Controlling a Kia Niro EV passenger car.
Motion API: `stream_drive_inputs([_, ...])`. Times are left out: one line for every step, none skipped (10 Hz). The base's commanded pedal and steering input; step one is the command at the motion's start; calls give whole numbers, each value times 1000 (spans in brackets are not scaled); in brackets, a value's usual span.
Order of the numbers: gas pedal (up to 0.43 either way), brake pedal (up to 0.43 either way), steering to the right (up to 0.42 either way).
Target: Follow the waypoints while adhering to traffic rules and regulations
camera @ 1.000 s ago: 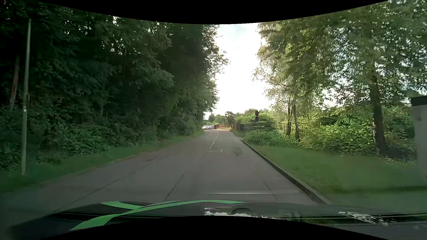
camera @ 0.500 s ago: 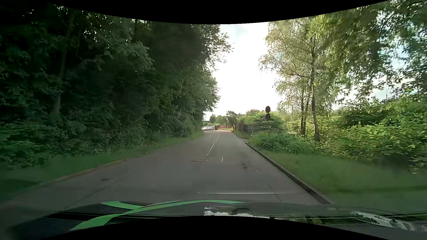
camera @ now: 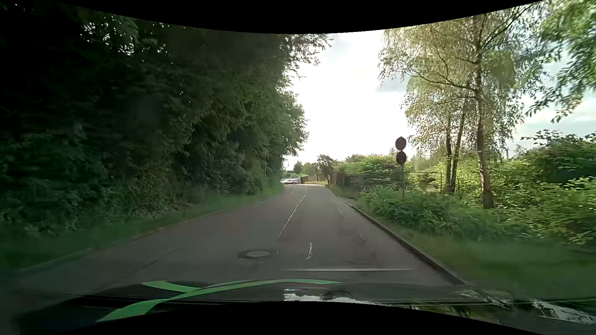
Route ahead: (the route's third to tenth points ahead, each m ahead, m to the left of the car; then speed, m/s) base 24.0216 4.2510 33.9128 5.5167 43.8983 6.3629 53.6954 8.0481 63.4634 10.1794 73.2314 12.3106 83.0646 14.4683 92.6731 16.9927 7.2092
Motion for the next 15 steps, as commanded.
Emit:
stream_drive_inputs([138,0,-6])
stream_drive_inputs([138,0,-6])
stream_drive_inputs([138,0,-5])
stream_drive_inputs([138,0,-5])
stream_drive_inputs([138,0,-2])
stream_drive_inputs([138,0,0])
stream_drive_inputs([138,0,1])
stream_drive_inputs([138,0,0])
stream_drive_inputs([138,0,0])
stream_drive_inputs([138,0,0])
stream_drive_inputs([138,0,0])
stream_drive_inputs([138,0,0])
stream_drive_inputs([138,0,0])
stream_drive_inputs([138,0,0])
stream_drive_inputs([138,0,0])
